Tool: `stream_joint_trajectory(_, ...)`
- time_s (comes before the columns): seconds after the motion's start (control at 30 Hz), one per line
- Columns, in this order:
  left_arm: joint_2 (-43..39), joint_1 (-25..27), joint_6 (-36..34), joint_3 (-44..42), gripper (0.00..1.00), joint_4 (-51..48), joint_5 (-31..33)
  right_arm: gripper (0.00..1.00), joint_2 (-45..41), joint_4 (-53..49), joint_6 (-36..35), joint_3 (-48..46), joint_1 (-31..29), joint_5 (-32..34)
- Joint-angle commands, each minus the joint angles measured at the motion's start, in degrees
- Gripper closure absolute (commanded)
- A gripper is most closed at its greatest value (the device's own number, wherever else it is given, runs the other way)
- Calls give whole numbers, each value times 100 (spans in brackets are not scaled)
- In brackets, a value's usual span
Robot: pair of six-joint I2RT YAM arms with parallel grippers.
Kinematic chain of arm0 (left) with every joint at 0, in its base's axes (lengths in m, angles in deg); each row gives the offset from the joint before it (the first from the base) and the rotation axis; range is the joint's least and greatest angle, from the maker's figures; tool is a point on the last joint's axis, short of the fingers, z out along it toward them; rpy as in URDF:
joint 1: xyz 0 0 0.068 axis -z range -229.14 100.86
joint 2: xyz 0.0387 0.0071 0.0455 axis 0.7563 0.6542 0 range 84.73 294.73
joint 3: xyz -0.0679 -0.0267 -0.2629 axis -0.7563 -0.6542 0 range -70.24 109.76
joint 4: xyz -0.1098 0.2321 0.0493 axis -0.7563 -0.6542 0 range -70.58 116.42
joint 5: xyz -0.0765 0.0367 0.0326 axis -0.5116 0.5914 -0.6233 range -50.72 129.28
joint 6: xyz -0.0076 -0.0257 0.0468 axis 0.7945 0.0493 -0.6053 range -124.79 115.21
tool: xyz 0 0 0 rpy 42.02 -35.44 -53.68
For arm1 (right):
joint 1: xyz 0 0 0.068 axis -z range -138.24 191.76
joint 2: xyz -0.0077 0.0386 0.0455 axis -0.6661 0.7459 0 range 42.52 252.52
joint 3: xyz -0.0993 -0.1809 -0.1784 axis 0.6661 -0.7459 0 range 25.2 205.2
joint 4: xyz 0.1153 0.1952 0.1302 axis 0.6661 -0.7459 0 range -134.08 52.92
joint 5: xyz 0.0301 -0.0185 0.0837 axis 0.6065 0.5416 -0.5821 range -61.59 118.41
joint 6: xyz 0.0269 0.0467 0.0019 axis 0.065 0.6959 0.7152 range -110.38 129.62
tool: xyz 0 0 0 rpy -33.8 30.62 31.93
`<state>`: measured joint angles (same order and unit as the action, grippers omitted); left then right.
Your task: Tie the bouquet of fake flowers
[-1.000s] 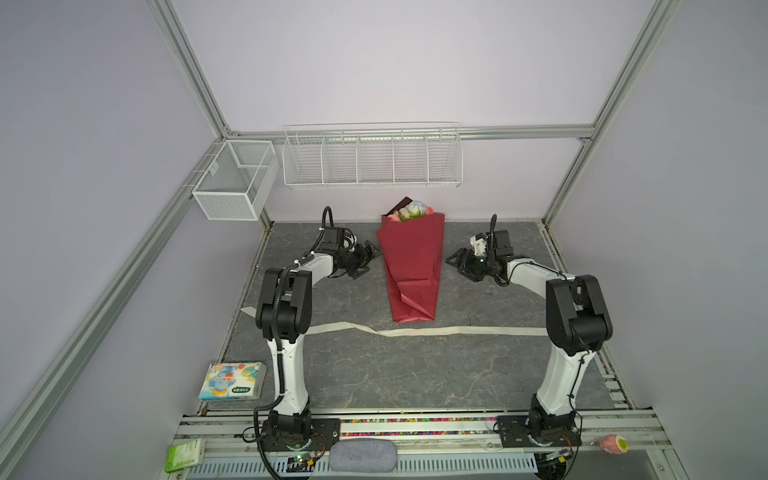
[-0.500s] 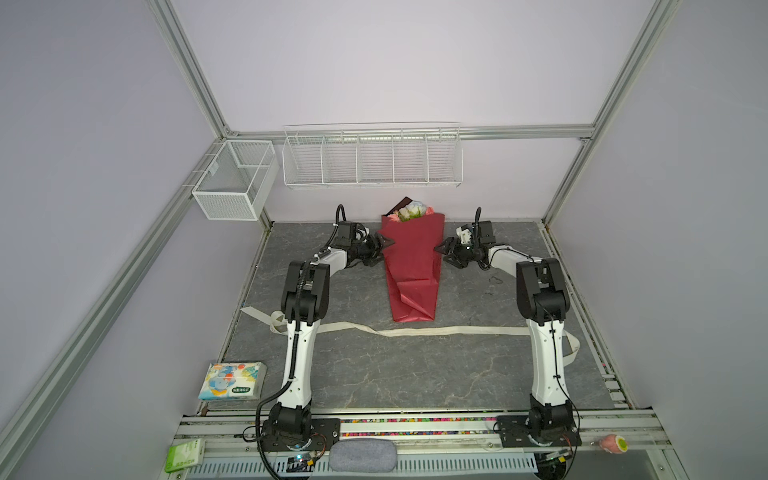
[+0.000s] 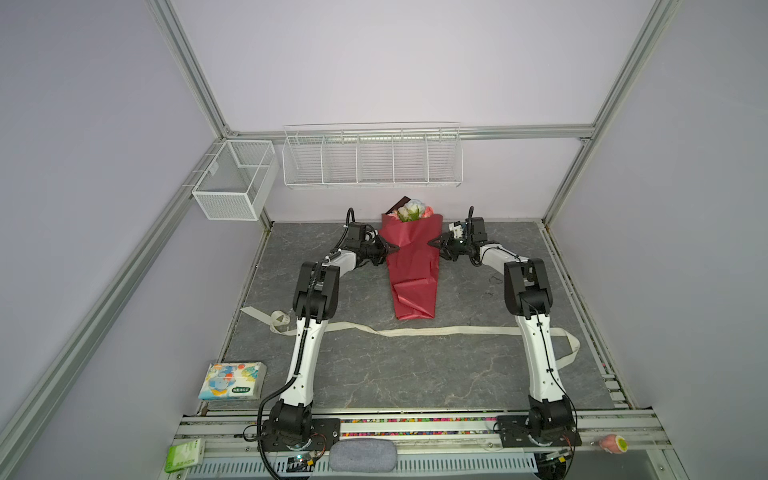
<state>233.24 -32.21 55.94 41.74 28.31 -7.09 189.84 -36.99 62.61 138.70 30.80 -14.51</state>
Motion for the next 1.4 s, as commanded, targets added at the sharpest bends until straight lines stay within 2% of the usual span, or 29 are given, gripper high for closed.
stream_joint_trajectory(0.0,-165,27,89,192,94,156,-63,65,-117,398,291,135,-46,-270)
stream_joint_trajectory(0.1,-295,34,93,160,100,212,-172,73,-319,488,308,2,-46,-321)
stream_joint_trajectory(0.17,-443,41,88,48,100,252,-175,75,-518,546,300,-152,-46,-327)
stream_joint_trajectory(0.3,-855,69,88,-433,100,438,-142,82,-1149,225,-278,-742,-232,134)
stream_joint_trajectory(0.4,-1238,108,19,-1006,100,614,-97,85,-1623,342,-523,-1334,-272,253)
stream_joint_trajectory(0.67,-2388,308,-467,-2730,100,901,248,87,-2839,1101,-809,-3110,-449,540)
stream_joint_trajectory(0.9,-3634,622,-824,-4361,100,1112,819,87,-3936,1441,-985,-4641,-745,906)
stream_joint_trajectory(1.17,-4728,1021,-944,-5936,100,1362,1359,87,-5133,1474,-1273,-6223,-1268,1881)
stream_joint_trajectory(1.37,-5279,1156,-948,-6861,100,1506,1594,86,-5673,1729,-1121,-7312,-1606,2340)
